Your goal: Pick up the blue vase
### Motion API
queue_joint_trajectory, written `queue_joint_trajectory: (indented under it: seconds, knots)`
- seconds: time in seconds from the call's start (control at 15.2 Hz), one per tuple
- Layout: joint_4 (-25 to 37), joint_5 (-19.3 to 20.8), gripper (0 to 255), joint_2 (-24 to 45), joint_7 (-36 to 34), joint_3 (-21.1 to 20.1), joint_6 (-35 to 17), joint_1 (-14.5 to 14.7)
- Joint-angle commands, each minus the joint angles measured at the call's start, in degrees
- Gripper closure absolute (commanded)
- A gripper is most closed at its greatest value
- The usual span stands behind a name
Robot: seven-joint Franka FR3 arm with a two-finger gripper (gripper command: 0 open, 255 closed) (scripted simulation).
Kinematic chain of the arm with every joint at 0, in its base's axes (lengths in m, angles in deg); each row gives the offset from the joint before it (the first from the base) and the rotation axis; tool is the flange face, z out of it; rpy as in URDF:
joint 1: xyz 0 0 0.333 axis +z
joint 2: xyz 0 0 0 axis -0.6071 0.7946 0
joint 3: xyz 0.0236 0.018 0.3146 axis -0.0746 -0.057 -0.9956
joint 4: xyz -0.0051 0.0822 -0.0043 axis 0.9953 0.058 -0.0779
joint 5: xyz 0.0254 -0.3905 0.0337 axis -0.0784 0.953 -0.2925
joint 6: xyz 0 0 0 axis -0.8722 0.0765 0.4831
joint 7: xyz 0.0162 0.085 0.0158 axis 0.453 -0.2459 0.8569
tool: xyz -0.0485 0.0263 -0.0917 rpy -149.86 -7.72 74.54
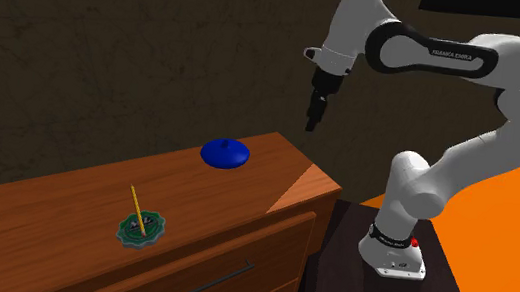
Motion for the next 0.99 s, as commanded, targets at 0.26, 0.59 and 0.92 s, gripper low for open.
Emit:
queue_joint_trajectory:
  seconds: [0.26,0.59,0.92]
  knots:
    - [5.8,-0.8,0,10.3,-1.2,-0.5,-2.7,-0.1]
    - [14.7,-1.6,0,23.1,-2.7,-0.9,-4.3,-0.3]
    - [25.6,-2.3,0,35.9,-4.1,-1.2,-4.1,-0.3]
